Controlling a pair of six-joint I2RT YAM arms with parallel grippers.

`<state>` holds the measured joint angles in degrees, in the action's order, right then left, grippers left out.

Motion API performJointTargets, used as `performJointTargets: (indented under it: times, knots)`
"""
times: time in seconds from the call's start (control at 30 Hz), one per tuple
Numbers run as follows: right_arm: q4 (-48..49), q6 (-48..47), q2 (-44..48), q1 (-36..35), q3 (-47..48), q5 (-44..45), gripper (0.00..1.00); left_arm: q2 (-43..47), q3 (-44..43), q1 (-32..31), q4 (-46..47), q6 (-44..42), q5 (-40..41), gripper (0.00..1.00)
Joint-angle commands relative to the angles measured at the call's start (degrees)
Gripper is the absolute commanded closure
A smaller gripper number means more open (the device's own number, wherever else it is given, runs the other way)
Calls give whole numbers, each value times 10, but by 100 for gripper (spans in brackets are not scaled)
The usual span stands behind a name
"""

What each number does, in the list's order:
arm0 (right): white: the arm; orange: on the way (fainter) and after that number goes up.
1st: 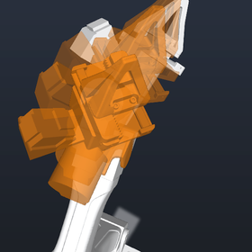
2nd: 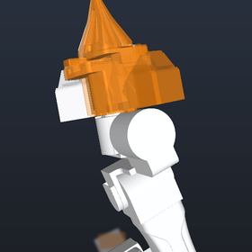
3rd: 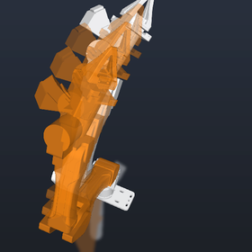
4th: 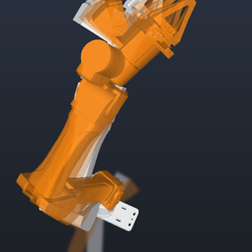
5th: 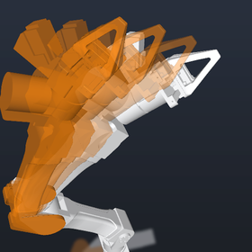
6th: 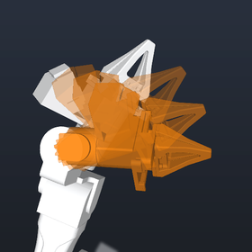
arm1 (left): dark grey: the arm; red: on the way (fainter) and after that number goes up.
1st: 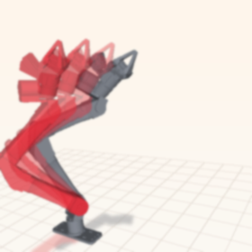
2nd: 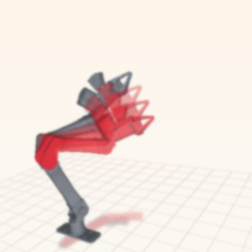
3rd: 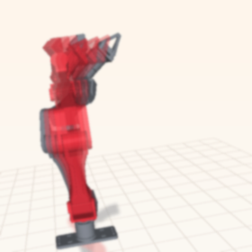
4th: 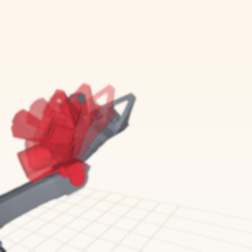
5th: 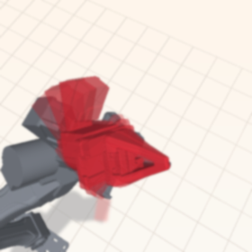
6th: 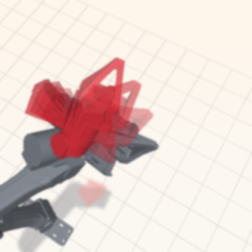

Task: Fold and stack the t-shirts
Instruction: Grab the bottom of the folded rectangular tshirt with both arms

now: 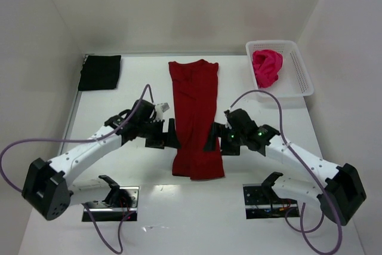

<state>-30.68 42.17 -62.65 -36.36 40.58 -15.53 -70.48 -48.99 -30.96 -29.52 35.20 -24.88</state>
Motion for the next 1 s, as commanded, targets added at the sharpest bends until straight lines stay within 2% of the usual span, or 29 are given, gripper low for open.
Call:
performJointTargets:
  times: [0.0, 0.1, 0.2, 0.43, 0.67, 0.97]
  knots:
    - [-14, 112, 57, -34, -46, 18, 4, 61, 38, -20, -16, 87, 47, 1]
    - [-55, 144, 96, -55, -66, 31, 6, 86, 59, -41, -39, 115, 47, 3]
    - [-98, 173, 117, -70, -66, 52, 8, 73, 65, -80, -57, 115, 87, 4]
    - [-159, 194, 88, -81, -42, 107, 9, -82, -3, -199, -63, 134, 166, 4]
    - [-153, 194, 8, -102, -42, 137, 13, -105, -4, -216, -41, 158, 188, 4]
    - [-109, 199, 32, -122, -109, 107, 27, -109, 23, -216, 17, 181, 186, 6]
